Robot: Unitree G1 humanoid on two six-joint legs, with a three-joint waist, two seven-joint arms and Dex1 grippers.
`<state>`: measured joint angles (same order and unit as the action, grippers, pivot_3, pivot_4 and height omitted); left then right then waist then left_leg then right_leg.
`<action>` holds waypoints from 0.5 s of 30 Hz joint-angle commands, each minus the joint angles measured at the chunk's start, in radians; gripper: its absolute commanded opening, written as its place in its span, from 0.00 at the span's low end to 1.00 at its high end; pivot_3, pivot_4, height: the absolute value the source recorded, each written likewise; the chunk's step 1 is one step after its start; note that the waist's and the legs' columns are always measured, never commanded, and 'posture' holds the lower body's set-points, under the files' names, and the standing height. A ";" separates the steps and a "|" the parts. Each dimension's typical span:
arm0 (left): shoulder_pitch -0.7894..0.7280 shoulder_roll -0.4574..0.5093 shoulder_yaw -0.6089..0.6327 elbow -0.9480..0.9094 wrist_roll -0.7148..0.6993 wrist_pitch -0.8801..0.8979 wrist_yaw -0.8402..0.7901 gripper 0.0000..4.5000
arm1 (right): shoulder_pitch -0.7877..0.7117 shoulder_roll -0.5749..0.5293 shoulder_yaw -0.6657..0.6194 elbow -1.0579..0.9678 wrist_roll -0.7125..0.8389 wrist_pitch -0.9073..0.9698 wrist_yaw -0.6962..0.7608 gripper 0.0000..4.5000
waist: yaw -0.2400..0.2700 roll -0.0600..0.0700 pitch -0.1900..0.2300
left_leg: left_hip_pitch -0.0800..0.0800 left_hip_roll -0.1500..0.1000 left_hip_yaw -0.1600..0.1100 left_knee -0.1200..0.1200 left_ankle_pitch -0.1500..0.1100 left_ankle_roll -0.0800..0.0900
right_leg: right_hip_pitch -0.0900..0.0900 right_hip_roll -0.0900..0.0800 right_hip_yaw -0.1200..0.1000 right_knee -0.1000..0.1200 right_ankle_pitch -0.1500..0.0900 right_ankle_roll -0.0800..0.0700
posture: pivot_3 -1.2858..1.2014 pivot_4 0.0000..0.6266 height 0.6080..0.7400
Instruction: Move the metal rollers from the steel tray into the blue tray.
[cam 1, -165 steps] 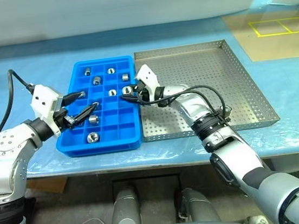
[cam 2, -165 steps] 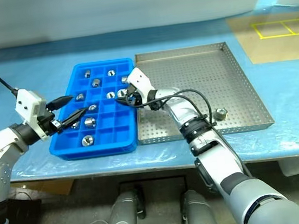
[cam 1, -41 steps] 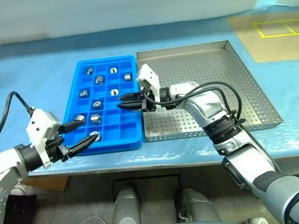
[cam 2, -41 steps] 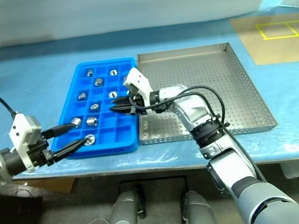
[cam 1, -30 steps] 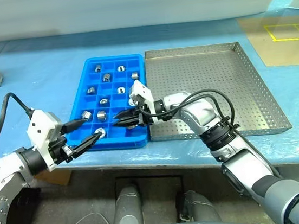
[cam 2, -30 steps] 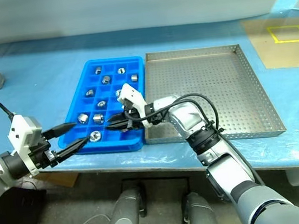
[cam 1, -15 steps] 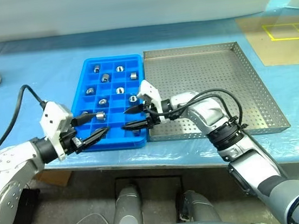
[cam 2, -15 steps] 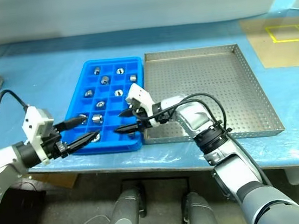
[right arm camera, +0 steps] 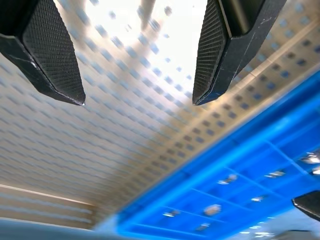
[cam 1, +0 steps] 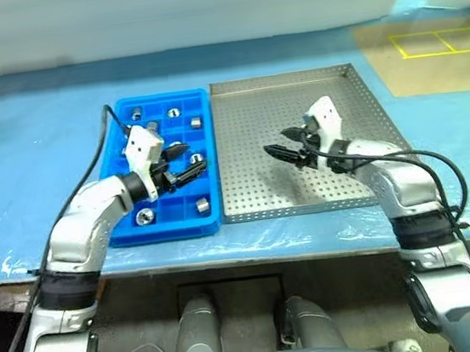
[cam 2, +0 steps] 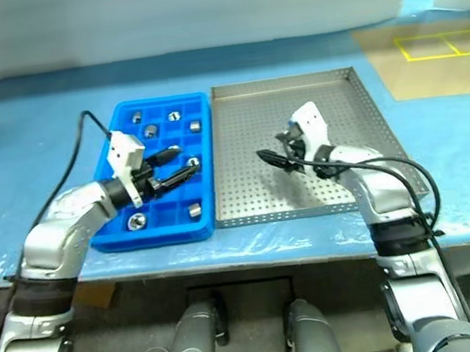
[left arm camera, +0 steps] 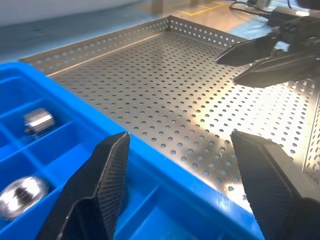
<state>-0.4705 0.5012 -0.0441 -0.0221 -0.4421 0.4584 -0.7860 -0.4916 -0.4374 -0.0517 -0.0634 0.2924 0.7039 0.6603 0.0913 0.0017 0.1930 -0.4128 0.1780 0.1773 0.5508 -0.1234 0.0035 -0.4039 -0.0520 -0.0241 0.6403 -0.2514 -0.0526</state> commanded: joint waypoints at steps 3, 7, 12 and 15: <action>-0.081 -0.019 -0.021 0.148 0.059 -0.113 -0.085 0.76 | 0.079 -0.013 -0.086 -0.156 0.027 0.051 -0.097 0.77 | -0.036 0.000 0.000 | 0.001 0.001 0.000 0.000 0.000 0.000 | 0.000 0.001 0.000 0.000 0.000 0.000 | 0.43 0.24 1.00; -0.107 -0.042 -0.021 0.185 0.071 -0.132 -0.107 0.76 | 0.100 -0.013 -0.094 -0.187 0.037 0.066 -0.121 0.77 | -0.053 0.000 0.000 | 0.001 0.001 0.000 0.002 -0.001 0.002 | 0.001 0.001 0.000 0.000 -0.002 -0.004 | 0.43 0.24 1.00; -0.097 -0.036 -0.012 0.176 0.082 -0.136 -0.124 0.76 | 0.096 -0.023 -0.085 -0.188 0.046 0.070 -0.124 0.77 | -0.051 0.000 0.000 | 0.001 0.001 0.000 0.005 -0.003 0.005 | 0.003 0.001 0.000 0.000 -0.002 -0.004 | 0.44 0.24 1.00; -0.088 -0.032 0.005 0.163 0.081 -0.132 -0.114 0.76 | 0.085 -0.028 -0.086 -0.169 0.048 0.063 -0.118 0.77 | -0.050 0.000 0.000 | 0.000 0.001 0.000 0.008 -0.005 0.008 | 0.004 0.000 0.000 0.000 -0.002 -0.004 | 0.44 0.24 1.00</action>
<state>-0.5591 0.4589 -0.0680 0.1737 -0.3580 0.3446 -0.9019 -0.3869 -0.4517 -0.1264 -0.2126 0.3218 0.7752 0.5410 0.0413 0.0019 0.1929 -0.4125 0.1794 0.1776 0.5605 -0.1293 0.0134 -0.3994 -0.0520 -0.0242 0.6402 -0.2535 -0.0570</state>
